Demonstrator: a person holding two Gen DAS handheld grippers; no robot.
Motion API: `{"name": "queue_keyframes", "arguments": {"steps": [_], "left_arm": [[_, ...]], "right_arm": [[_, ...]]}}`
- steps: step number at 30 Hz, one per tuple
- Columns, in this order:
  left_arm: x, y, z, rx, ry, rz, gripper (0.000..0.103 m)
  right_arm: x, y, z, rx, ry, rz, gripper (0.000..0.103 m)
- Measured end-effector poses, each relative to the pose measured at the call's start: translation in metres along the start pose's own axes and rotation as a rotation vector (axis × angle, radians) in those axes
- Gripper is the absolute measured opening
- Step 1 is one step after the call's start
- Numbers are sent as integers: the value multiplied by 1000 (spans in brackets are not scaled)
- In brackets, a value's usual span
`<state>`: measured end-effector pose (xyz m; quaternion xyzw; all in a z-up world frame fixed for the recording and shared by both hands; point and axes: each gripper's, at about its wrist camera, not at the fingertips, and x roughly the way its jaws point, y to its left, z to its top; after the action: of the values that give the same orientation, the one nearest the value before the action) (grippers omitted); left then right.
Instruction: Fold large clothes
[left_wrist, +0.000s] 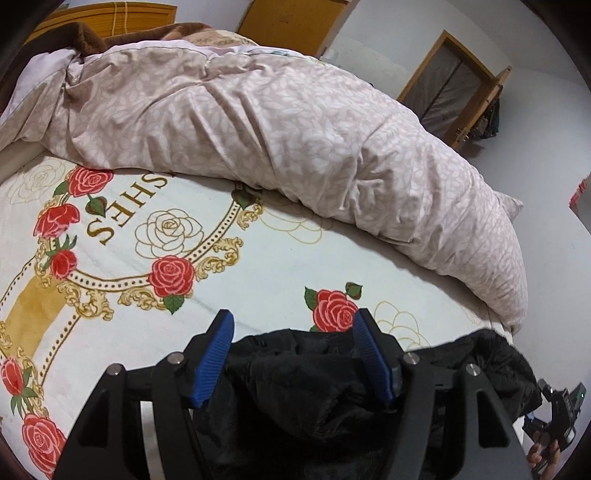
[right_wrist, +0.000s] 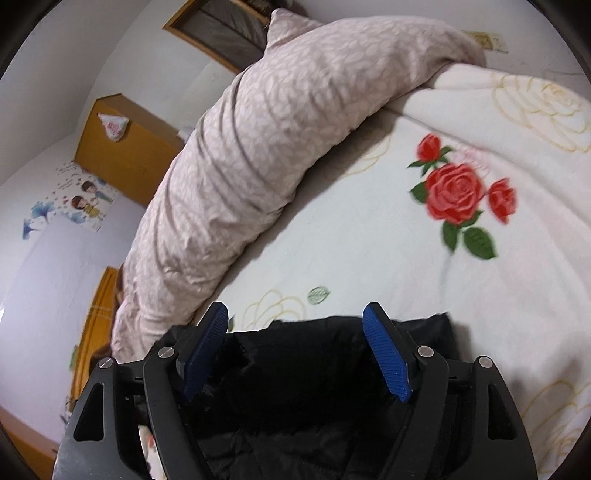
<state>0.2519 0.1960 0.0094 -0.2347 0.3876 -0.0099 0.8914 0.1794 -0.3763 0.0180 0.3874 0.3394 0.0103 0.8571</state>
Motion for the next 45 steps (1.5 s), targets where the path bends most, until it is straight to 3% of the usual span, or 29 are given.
{"name": "queue_keyframes", "arguments": {"steps": [4, 9, 13, 16, 21, 26, 28, 32, 37, 41, 45], "left_arm": [[-7, -3, 1, 18, -39, 27, 69], [-3, -11, -3, 43, -54, 56, 74], [-4, -12, -5, 69, -67, 82, 74], [-13, -11, -5, 88, -93, 107, 75], [-24, -7, -9, 93, -111, 135, 77], [-25, -11, -23, 110, -81, 128, 77], [-24, -19, -31, 125, -50, 79, 77], [-8, -60, -56, 263, 42, -16, 77], [12, -107, -78, 390, 101, -87, 77], [35, -135, -86, 480, 129, -77, 77], [72, -141, -80, 505, 164, -5, 77]], "right_arm": [[-19, 21, -8, -151, -64, -92, 76], [-20, 49, -44, -336, -109, -186, 76], [12, 48, -70, -403, -12, -221, 75], [42, 36, -74, -431, 68, -296, 75], [63, 21, -67, -434, 96, -343, 75], [69, 20, -60, -453, 112, -385, 75], [69, 21, -59, -457, 117, -394, 75], [57, 34, -57, -444, 88, -403, 75], [39, 67, -66, -488, 60, -316, 75], [57, 80, -79, -537, 131, -290, 75], [93, 73, -76, -541, 202, -352, 75]]}}
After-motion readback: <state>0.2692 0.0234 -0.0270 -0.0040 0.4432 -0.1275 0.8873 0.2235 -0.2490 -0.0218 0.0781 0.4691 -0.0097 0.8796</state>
